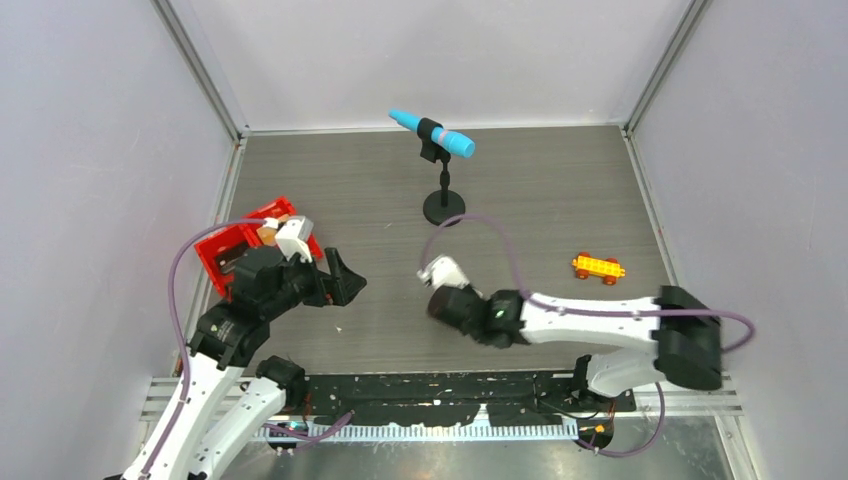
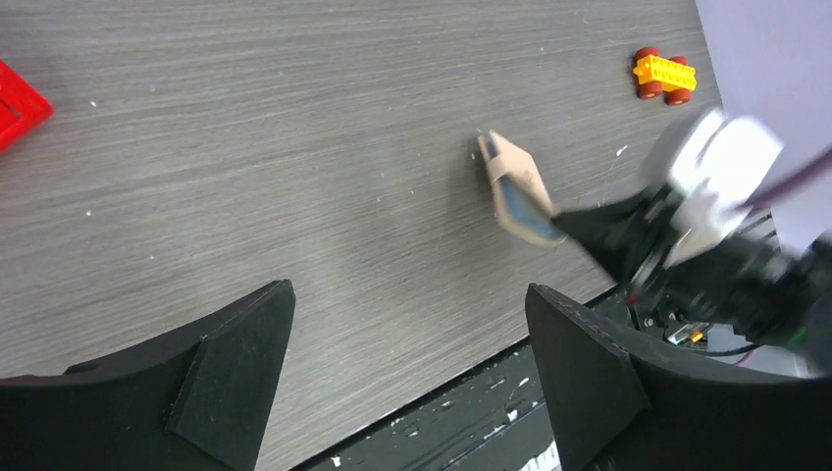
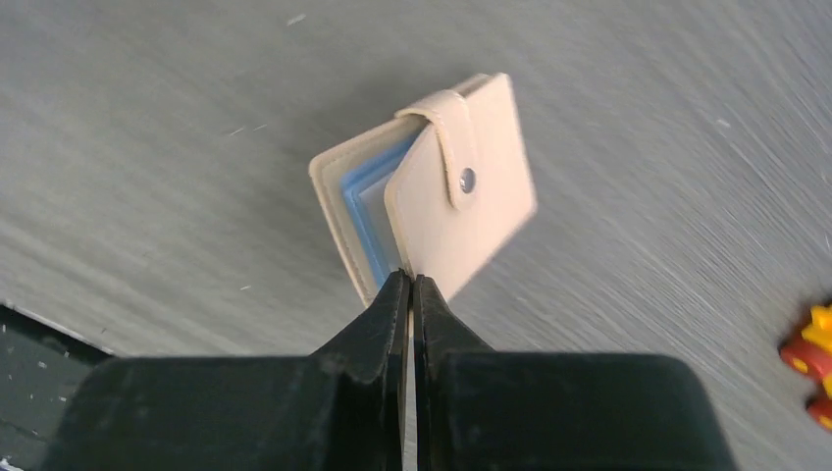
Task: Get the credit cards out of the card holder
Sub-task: Place the card holder at the center of the board, then open the card holder at the center of the board.
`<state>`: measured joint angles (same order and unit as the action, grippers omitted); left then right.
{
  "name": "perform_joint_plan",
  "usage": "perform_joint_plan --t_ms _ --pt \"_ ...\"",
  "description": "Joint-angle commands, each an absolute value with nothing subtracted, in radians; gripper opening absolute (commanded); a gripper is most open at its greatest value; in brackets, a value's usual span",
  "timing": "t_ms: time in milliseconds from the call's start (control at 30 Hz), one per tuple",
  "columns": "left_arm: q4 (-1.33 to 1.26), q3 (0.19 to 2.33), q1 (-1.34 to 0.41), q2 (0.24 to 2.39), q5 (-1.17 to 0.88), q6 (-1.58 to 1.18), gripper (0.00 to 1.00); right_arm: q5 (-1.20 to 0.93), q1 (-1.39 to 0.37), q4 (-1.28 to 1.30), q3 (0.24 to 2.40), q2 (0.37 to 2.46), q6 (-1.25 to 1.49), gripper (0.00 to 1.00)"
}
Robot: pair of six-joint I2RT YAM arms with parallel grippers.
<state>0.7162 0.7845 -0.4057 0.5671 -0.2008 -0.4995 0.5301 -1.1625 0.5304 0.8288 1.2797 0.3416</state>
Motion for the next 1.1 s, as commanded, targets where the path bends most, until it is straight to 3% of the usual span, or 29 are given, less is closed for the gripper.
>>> perform_joint_plan --t_ms 0,133,200,267,400,733,900,1067 --pt "0.709 0.765 -0.410 0.581 -0.238 -0.533 0.90 0.679 -1.343 0.491 0.904 1.454 0.332 0.05" --pt "0.673 0.733 -0.410 0.607 -0.289 -0.555 0.87 0.660 -1.433 0.468 0.913 1.562 0.354 0.11" --pt "0.648 0.707 -0.410 0.619 -0.301 -0.566 0.87 0.625 -1.448 0.437 0.898 1.566 0.377 0.20" --pt "0.624 0.681 -0.410 0.638 -0.311 -0.575 0.86 0.555 -1.450 0.394 0.868 1.516 0.394 0.35" --pt "0.562 0.622 -0.410 0.678 -0.363 -0.595 0.83 0.470 -1.449 0.329 0.814 1.404 0.465 0.50" --pt "0.424 0.593 -0.433 0.816 -0.433 -0.617 0.78 0.308 -1.233 0.269 0.597 1.136 0.879 0.54" --pt "0.374 0.623 -0.493 0.952 -0.496 -0.599 0.75 0.318 -1.134 0.217 0.432 0.972 1.116 0.62" --pt "0.290 0.637 -0.596 1.057 -0.453 -0.624 0.73 0.321 -1.073 0.161 0.298 0.876 1.236 0.59"
